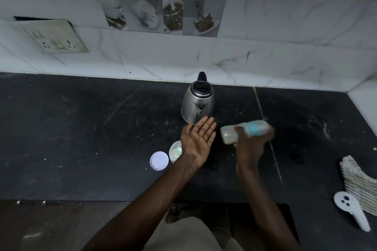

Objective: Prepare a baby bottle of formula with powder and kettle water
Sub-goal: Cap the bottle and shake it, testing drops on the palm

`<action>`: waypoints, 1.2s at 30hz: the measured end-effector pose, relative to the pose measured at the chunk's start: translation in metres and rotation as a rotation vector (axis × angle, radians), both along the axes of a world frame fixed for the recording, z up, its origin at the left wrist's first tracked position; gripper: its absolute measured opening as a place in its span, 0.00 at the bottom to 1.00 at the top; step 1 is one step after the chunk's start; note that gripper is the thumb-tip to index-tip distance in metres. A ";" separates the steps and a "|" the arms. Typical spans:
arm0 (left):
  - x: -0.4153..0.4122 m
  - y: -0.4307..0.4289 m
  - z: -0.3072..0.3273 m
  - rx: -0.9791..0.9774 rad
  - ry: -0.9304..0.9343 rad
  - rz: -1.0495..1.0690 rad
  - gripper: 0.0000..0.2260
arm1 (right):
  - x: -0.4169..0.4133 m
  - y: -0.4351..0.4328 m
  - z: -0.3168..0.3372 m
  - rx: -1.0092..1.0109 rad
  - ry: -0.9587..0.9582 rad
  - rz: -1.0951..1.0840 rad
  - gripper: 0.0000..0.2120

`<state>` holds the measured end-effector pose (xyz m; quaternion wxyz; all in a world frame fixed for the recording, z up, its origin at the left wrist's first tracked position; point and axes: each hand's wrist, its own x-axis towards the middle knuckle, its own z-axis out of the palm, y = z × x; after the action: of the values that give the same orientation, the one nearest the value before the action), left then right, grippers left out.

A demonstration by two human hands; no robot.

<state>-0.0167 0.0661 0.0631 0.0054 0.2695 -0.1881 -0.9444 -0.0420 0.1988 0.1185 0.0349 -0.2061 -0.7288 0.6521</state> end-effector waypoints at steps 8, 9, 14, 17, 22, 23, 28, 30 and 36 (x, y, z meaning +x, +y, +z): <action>0.001 0.008 0.000 0.001 0.007 0.003 0.26 | 0.004 0.009 -0.017 0.047 -0.069 0.176 0.41; 0.001 0.009 -0.001 -0.009 -0.009 0.004 0.25 | 0.005 0.010 -0.021 0.109 -0.040 0.206 0.42; 0.001 0.013 -0.006 -0.030 -0.047 0.045 0.24 | -0.004 0.020 -0.023 0.264 -0.039 0.415 0.44; 0.000 0.012 -0.006 -0.042 -0.060 0.043 0.24 | -0.015 0.028 -0.017 0.207 0.057 0.188 0.43; 0.004 0.017 -0.007 -0.023 -0.054 0.035 0.24 | -0.015 0.027 -0.015 -0.001 -0.050 0.310 0.38; 0.003 0.016 -0.006 -0.029 -0.051 0.031 0.24 | -0.016 0.029 -0.014 -0.066 -0.003 0.184 0.37; 0.004 0.022 -0.006 0.012 -0.045 0.050 0.24 | -0.007 0.026 -0.015 -0.038 -0.099 0.362 0.36; 0.003 0.021 -0.005 0.001 -0.041 0.047 0.24 | -0.006 0.027 -0.011 -0.080 -0.048 0.277 0.37; 0.003 0.026 -0.005 0.055 -0.043 0.063 0.24 | 0.004 0.022 -0.004 -0.050 -0.070 0.383 0.31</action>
<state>-0.0139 0.0919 0.0579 0.0238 0.2956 -0.1533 -0.9426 -0.0377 0.2212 0.1148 -0.1202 -0.0873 -0.7392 0.6569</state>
